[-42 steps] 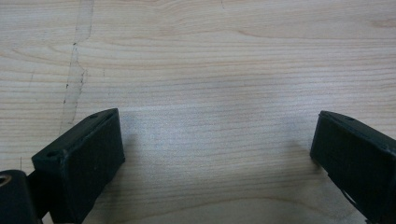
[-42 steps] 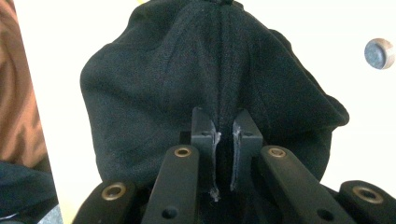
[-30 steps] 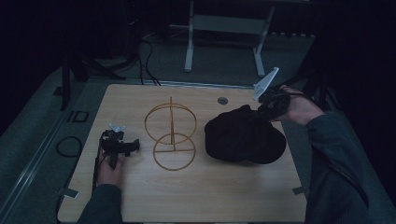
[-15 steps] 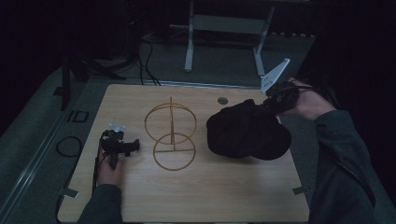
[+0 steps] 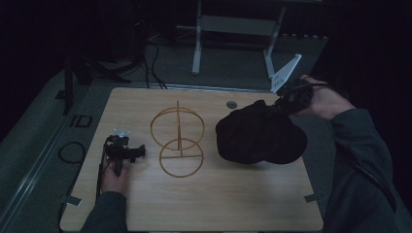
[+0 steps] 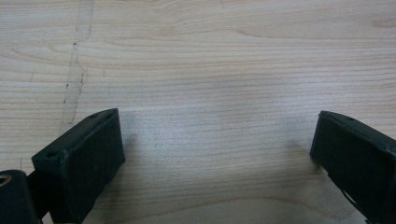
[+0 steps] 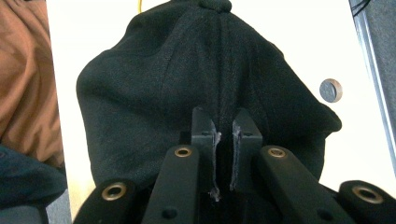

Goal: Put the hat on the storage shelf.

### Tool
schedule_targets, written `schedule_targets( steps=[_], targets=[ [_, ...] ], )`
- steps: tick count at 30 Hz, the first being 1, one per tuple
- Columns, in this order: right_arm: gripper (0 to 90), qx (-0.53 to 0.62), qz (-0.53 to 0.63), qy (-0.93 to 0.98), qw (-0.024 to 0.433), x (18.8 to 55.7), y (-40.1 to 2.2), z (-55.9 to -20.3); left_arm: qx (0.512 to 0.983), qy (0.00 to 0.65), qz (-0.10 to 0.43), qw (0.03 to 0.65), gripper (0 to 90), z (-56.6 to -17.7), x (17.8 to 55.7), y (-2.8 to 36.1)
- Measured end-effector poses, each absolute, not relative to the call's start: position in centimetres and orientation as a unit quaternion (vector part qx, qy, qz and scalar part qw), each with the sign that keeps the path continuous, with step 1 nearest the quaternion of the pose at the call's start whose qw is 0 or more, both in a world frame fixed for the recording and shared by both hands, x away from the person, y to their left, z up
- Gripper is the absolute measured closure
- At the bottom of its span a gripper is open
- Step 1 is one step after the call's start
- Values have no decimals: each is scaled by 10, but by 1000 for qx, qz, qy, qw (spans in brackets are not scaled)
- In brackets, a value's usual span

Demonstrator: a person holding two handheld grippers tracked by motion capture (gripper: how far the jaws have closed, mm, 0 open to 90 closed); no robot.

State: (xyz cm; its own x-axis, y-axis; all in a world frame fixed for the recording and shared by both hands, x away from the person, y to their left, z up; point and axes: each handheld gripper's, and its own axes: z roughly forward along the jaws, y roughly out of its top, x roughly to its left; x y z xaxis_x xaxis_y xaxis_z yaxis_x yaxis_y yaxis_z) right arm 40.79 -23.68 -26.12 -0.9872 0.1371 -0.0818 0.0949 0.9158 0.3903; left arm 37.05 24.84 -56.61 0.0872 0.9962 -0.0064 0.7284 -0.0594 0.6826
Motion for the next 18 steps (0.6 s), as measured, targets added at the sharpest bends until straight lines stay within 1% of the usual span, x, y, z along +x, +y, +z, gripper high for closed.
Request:
schedule_targets(
  steps=[10, 18],
  targets=[
    [831, 55, 172, 982, 58, 406, -231, -252, 685, 629, 246, 273, 23, -566, 370, 248],
    [830, 51, 186, 979, 61, 407, -229, -246, 685, 629, 246, 272, 23, -566, 371, 248]
  ],
)
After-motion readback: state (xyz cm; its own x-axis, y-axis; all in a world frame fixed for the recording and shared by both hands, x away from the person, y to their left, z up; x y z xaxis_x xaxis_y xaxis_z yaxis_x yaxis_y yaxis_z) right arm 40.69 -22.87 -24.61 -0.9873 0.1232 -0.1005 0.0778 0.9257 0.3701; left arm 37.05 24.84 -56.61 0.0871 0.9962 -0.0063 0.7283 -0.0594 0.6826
